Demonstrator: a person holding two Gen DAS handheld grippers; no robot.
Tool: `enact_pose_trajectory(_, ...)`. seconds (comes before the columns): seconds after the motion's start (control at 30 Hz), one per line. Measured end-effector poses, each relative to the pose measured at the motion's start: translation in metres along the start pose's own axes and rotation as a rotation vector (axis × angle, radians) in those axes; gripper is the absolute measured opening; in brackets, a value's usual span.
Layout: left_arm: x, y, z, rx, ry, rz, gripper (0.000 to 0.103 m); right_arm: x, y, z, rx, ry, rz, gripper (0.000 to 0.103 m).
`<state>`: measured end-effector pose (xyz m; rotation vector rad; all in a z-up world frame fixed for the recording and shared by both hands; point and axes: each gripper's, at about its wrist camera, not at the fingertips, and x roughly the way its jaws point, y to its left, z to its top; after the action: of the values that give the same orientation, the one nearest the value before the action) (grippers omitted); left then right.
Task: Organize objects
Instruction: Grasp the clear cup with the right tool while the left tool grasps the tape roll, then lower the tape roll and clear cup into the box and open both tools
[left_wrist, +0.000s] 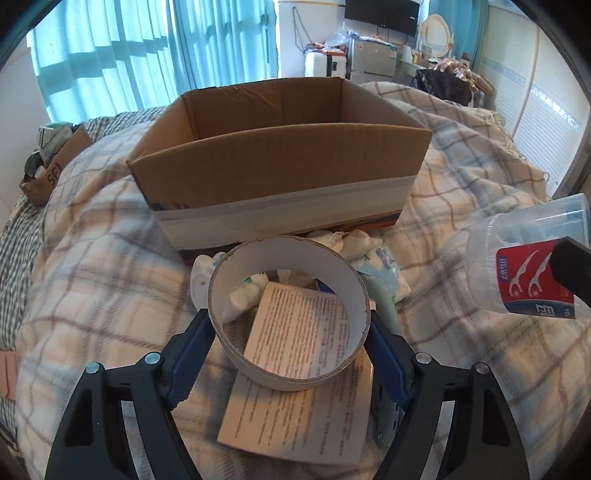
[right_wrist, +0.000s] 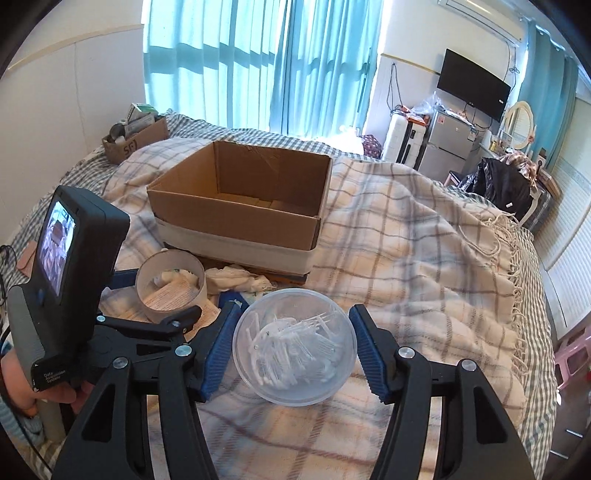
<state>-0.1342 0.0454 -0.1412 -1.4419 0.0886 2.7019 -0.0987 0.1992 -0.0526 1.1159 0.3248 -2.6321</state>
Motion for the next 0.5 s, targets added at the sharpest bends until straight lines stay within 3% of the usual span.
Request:
enact_pose_trajectory(0.17, -0.016, 0.001, 0.001, -0.011, -0.038, -0.022, 0.081, -0.006, 0.001, 0.007, -0.020, -0.021, -0.002, 0.061)
enact_pose_trajectory(0.5, -0.087, 0.019, 0.031, -0.049, -0.205, -0.046, 0.081, -0.065, 0.015, 0.052, -0.060, -0.156, -0.034, 0.061)
